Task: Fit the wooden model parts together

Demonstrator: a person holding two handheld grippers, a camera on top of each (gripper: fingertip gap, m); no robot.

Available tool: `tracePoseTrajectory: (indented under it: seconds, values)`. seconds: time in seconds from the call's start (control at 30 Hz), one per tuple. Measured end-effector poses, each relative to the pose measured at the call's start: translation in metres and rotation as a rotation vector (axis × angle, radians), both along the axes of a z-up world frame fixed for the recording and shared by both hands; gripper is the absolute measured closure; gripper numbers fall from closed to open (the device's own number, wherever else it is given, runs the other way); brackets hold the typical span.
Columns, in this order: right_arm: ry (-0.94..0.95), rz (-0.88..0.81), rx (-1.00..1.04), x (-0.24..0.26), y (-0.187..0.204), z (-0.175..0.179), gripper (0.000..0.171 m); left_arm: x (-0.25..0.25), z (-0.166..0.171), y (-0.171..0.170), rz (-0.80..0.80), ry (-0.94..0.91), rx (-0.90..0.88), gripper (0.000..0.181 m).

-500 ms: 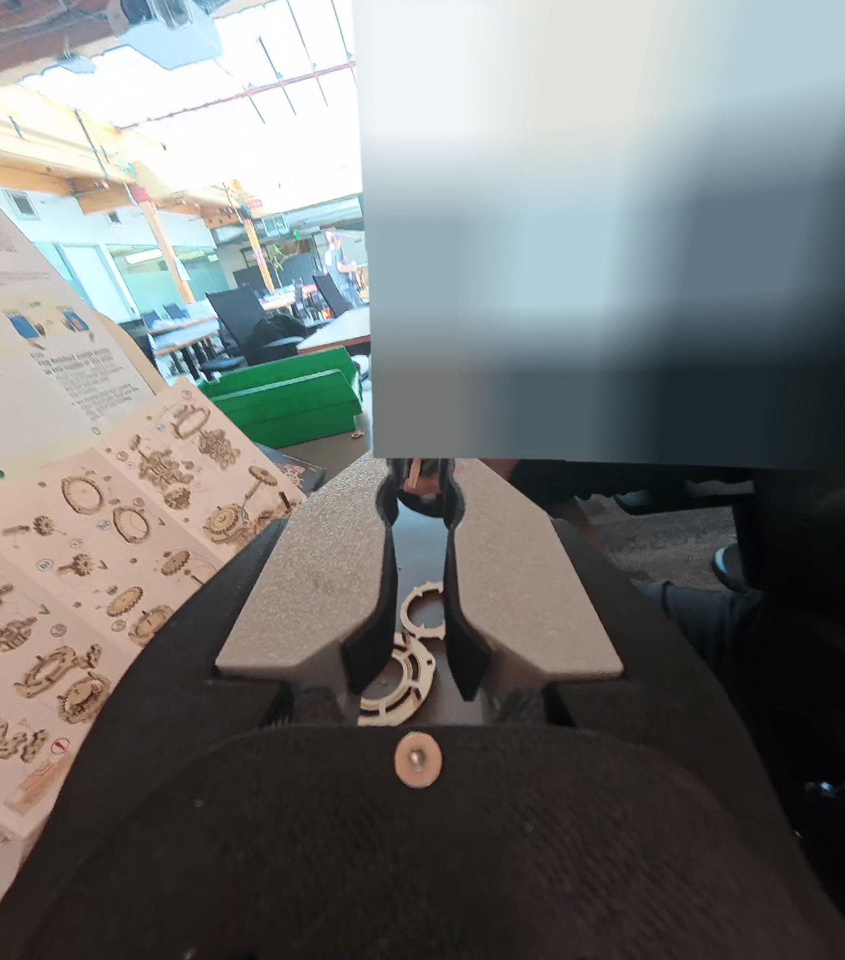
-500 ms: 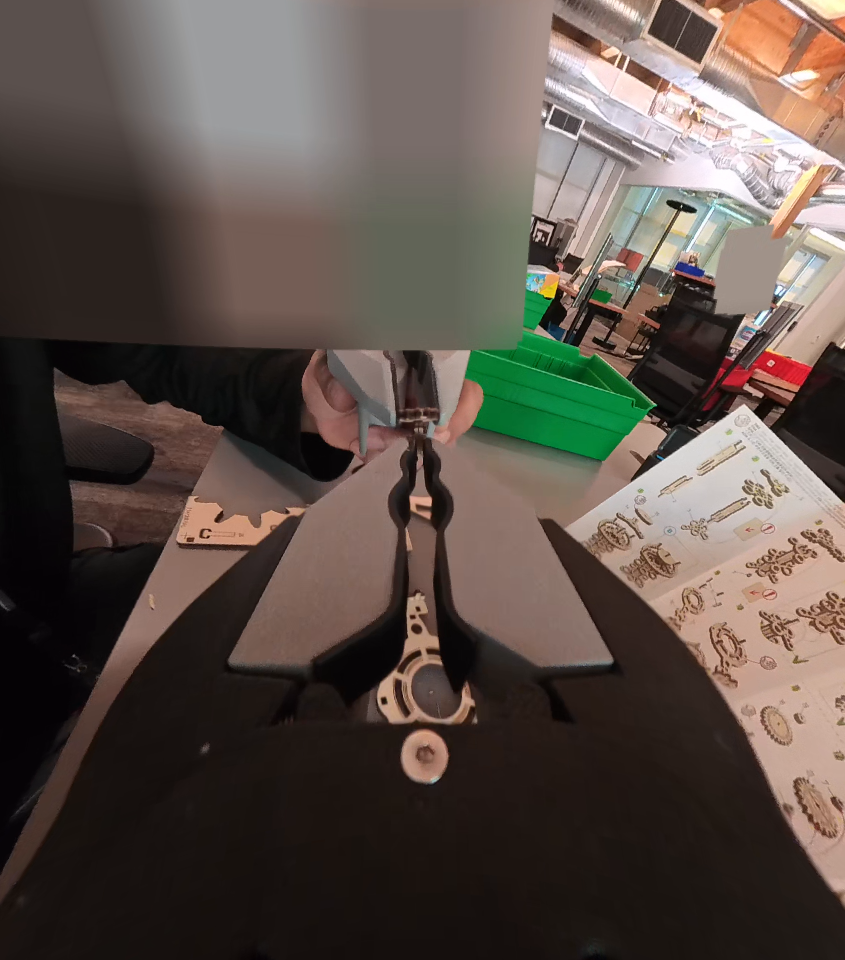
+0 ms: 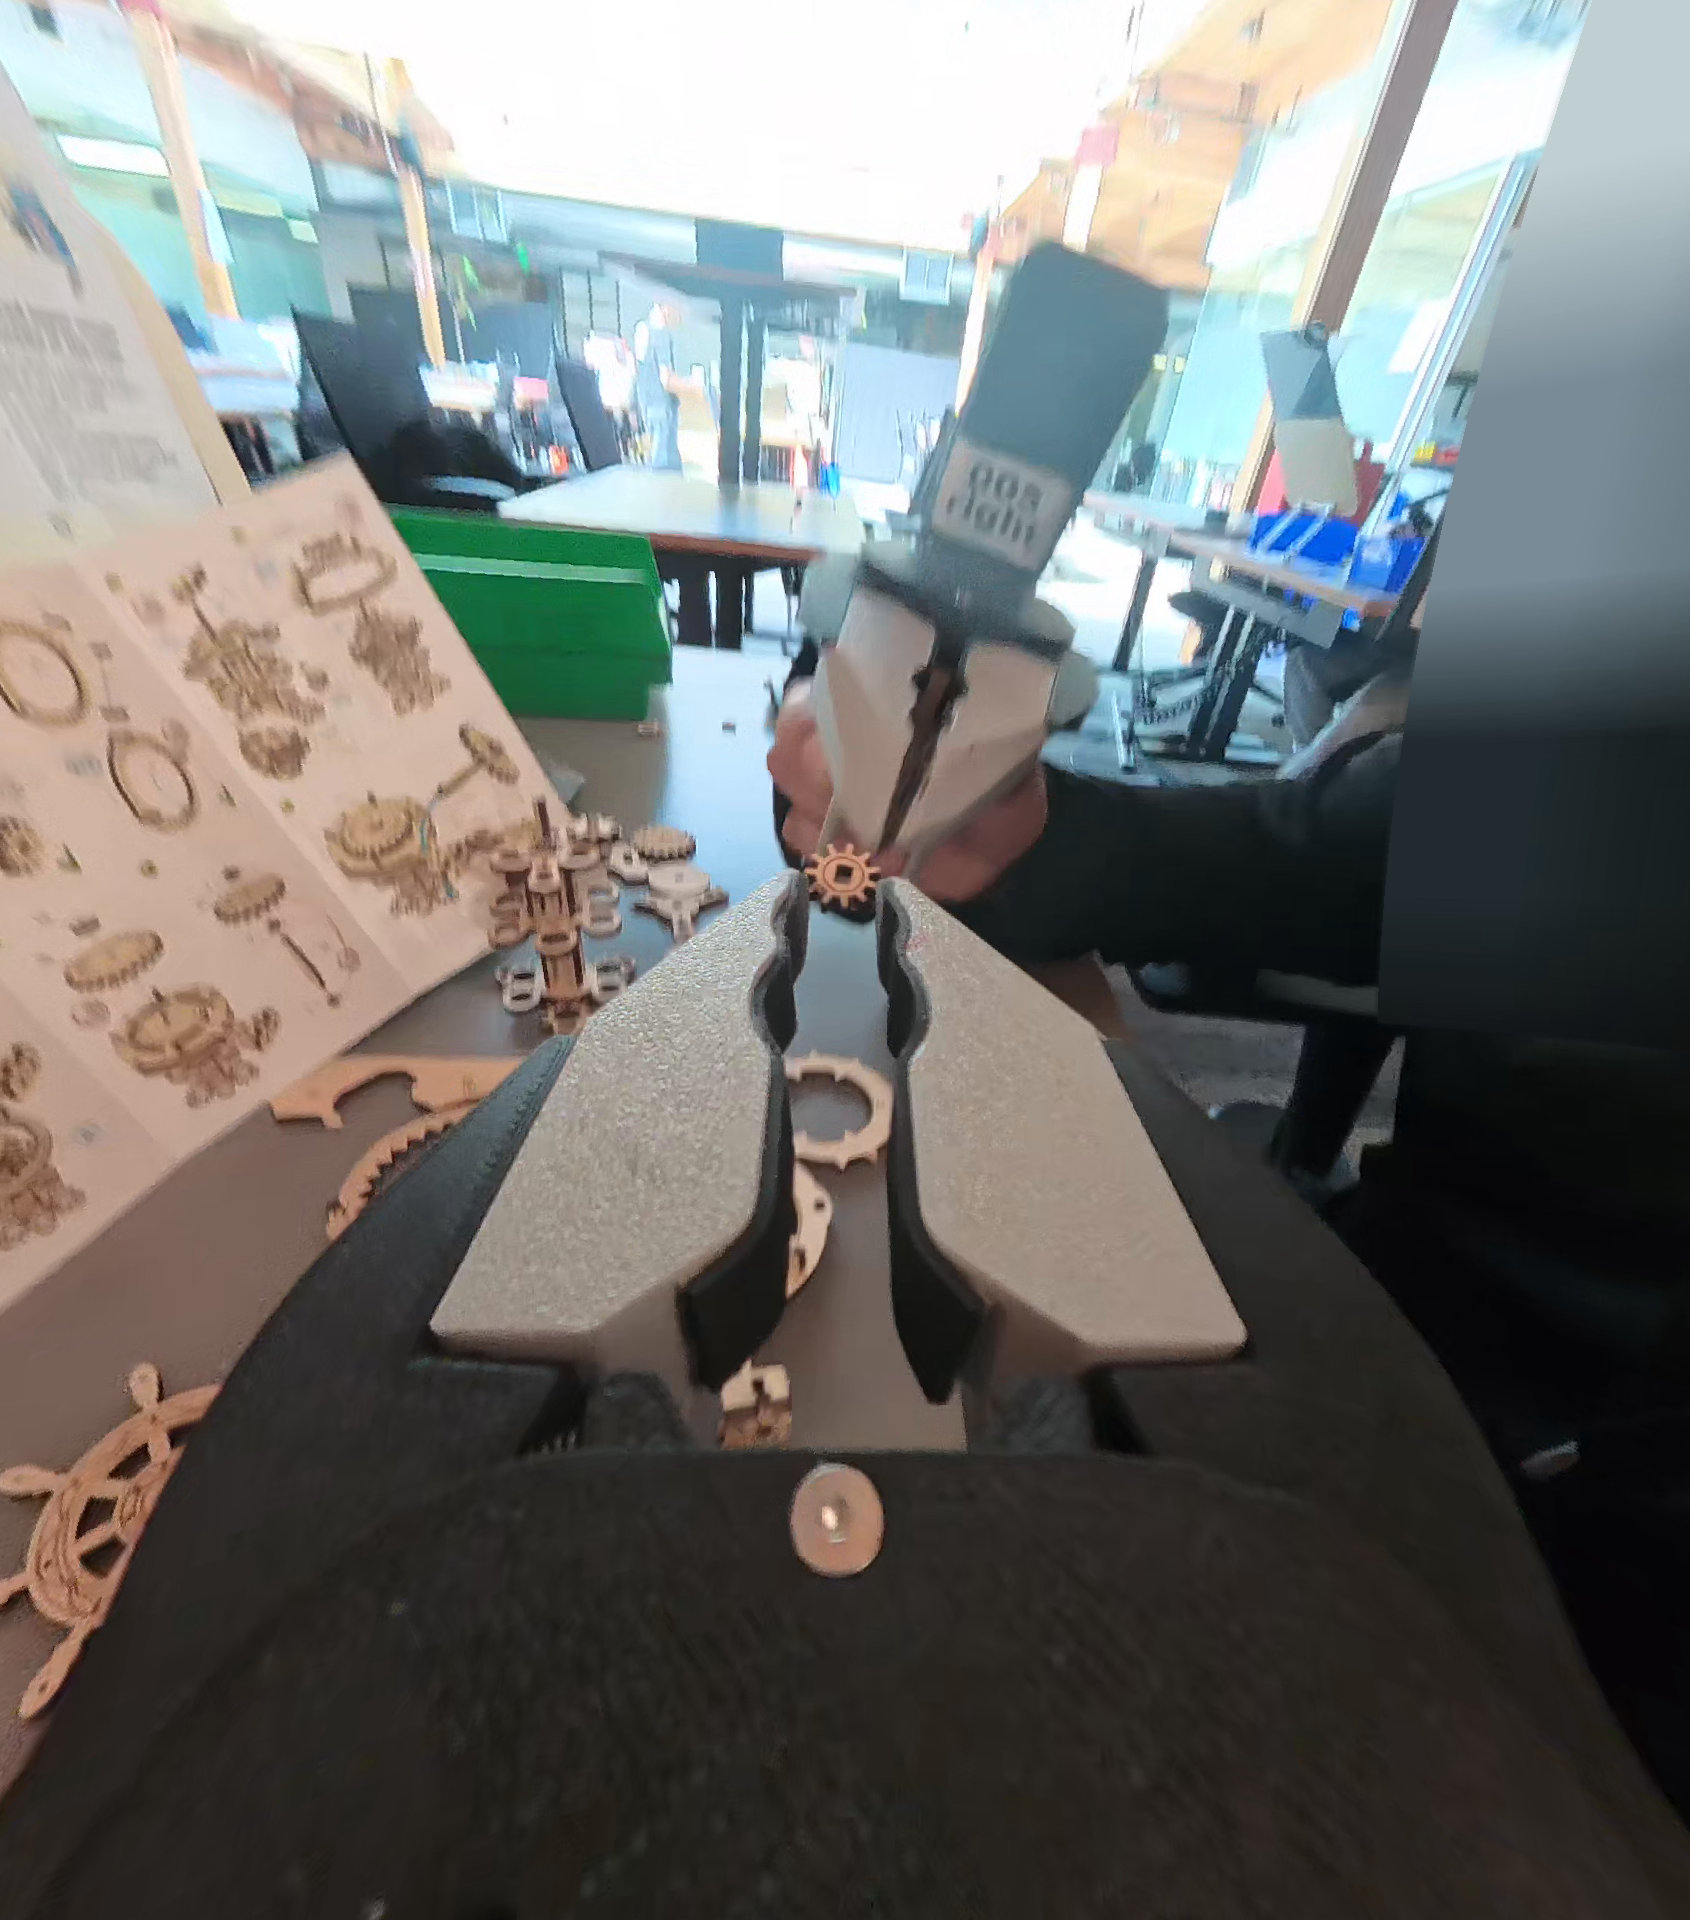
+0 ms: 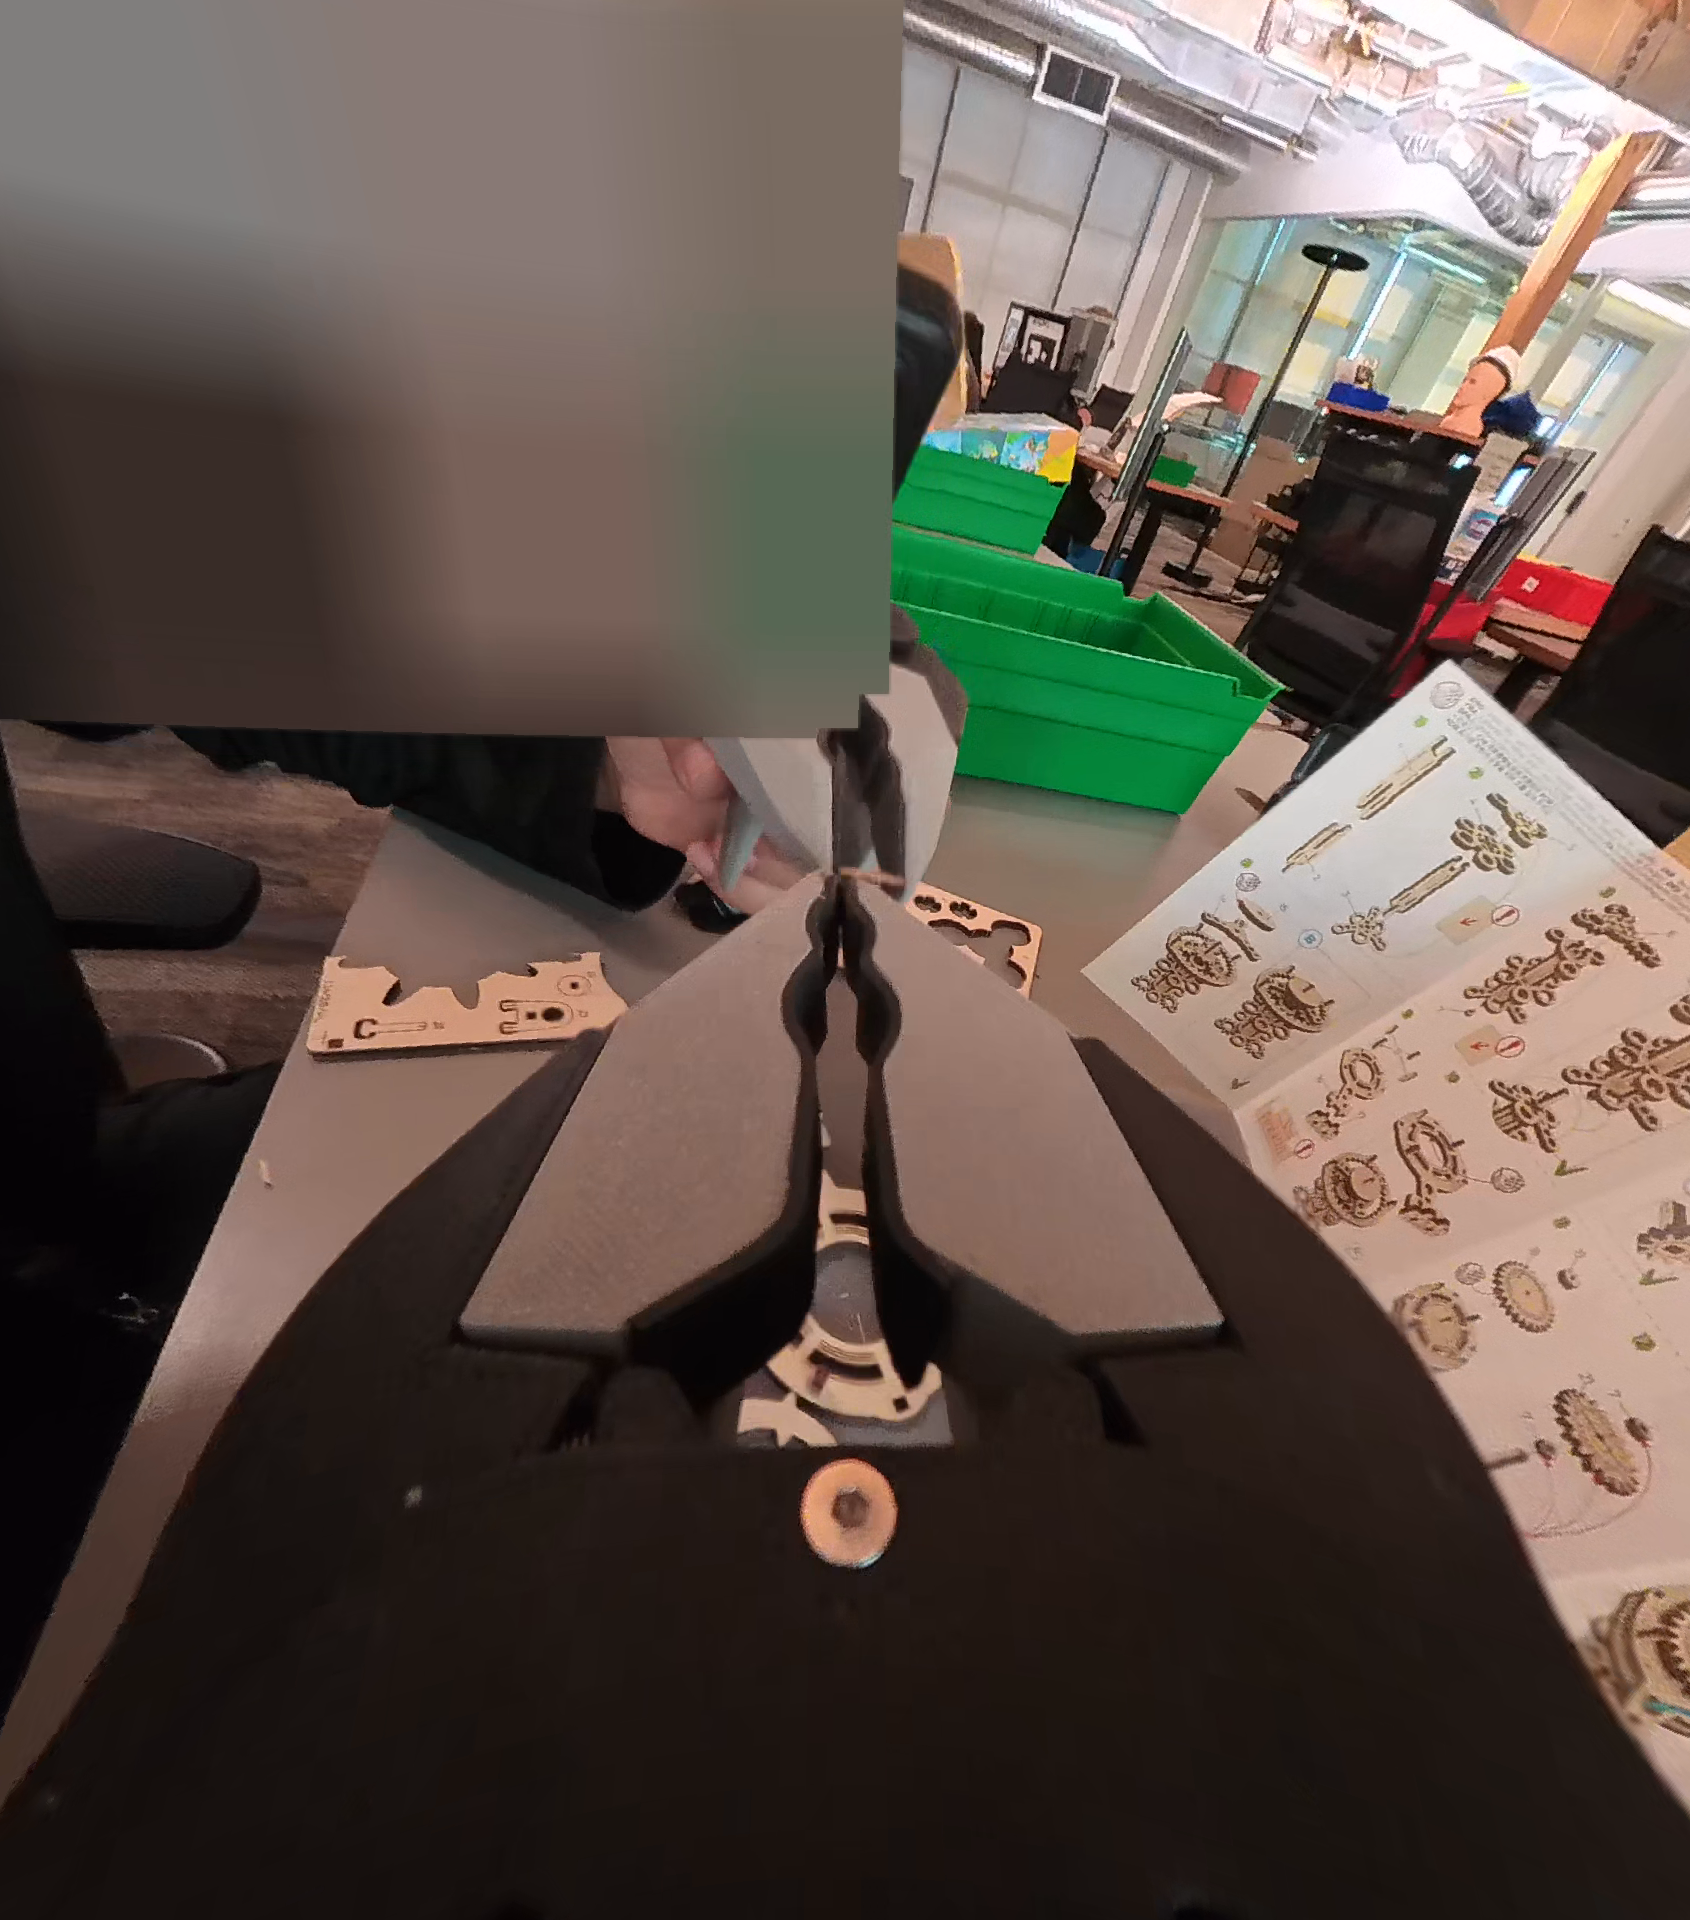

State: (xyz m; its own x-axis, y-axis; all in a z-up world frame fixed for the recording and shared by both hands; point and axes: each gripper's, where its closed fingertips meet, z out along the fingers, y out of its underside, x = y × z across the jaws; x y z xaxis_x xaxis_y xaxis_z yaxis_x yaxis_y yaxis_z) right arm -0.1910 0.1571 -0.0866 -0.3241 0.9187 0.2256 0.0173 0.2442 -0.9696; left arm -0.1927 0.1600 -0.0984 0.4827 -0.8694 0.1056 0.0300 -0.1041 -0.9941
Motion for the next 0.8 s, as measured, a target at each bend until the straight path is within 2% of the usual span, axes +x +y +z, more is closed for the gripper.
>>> tracePoseTrajectory:
  seconds: [0.2, 0.4, 0.47, 0.57, 0.7, 0.8]
  values:
    - [-0.074, -0.063, 0.008, -0.004, 0.014, -0.014, 0.171, -0.005, -0.001, 0.006, -0.004, -0.043, -0.014, 0.171]
    - [-0.361, -0.035, 0.082, -0.006, 0.009, -0.074, 0.171, -0.022, 0.005, 0.016, 0.054, -0.054, -0.018, 0.171]
    - [-0.371, -0.053, 0.120, -0.002, 0.011, -0.078, 0.171, -0.020, -0.004, 0.017, 0.048, -0.011, -0.034, 0.171]
    - [-0.382, -0.047, 0.053, 0.009, 0.015, -0.073, 0.170, -0.012, -0.024, 0.013, 0.012, 0.099, -0.075, 0.171]
    - [-0.365, -0.044, -0.037, 0.012, 0.020, -0.063, 0.157, 0.000, -0.051, 0.011, 0.021, 0.319, 0.002, 0.171]
    - [-0.373, -0.008, -0.013, 0.010, 0.010, -0.066, 0.152, 0.009, -0.061, 0.008, 0.020, 0.434, 0.067, 0.171]
